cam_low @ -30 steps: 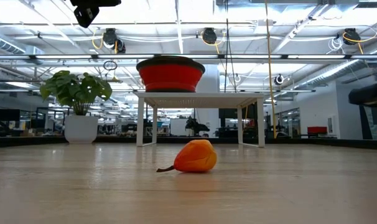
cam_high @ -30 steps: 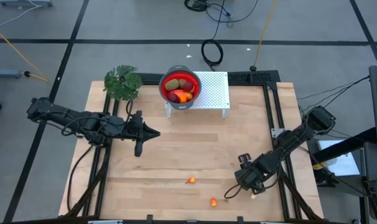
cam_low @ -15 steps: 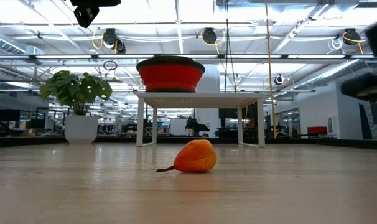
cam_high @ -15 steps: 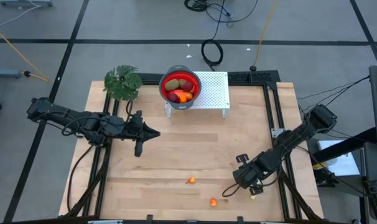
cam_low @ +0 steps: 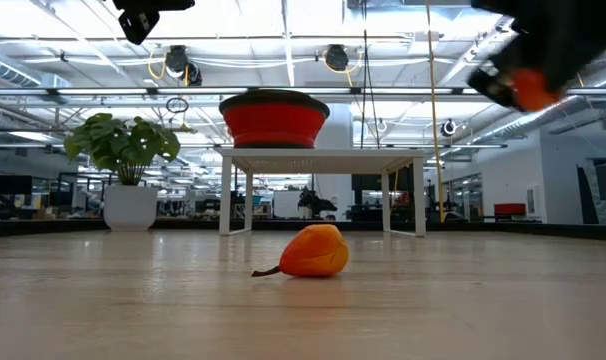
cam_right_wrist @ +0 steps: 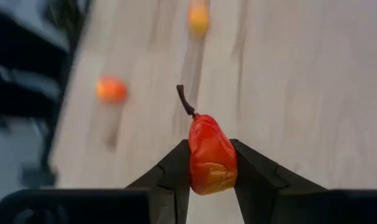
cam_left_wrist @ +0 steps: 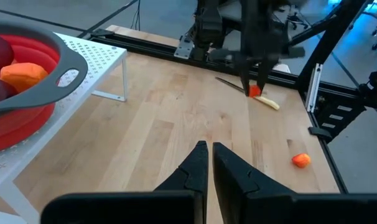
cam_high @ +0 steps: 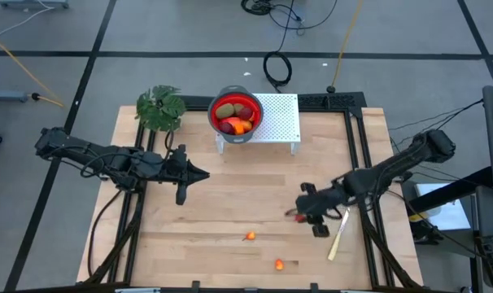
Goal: Pick & Place Fruit
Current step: Put the right peach into the red strainer bowl
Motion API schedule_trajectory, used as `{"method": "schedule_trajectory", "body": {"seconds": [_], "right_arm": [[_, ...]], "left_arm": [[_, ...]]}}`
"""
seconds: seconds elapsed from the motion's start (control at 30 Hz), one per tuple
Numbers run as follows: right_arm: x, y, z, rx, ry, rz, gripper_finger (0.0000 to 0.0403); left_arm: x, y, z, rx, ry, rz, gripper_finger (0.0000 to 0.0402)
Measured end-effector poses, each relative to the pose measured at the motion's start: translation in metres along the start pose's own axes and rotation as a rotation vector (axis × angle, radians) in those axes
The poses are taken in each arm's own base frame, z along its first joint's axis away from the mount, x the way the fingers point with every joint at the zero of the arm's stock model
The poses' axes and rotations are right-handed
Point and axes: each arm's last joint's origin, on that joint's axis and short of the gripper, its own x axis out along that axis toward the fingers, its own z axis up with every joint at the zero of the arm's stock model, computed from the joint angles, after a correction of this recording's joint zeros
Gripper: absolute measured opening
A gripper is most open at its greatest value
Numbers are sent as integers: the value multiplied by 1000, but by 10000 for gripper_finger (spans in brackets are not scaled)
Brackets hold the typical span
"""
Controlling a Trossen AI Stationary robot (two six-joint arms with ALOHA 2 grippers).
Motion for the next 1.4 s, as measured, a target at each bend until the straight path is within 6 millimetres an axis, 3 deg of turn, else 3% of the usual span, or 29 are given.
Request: {"method": "schedule_trajectory", "body": {"seconds": [0.17,0.43,0.83,1.07,1.4], "right_arm": [[-24,-14,22,100,-240,38,93],[-51,-28,53,286,-501,300,93],[-75,-35,77,638,-677,613,93],[-89,-31,85,662,-780,747,93],[-90,-31,86,663,-816,743,93]], "left_arm": [[0,0,0,0,0,0,21],[0,0,0,-7,-1,0,21],[0,0,0,-12,0,0,21],[0,0,0,-13,0,0,21],[0,0,0,-13,0,0,21]]}}
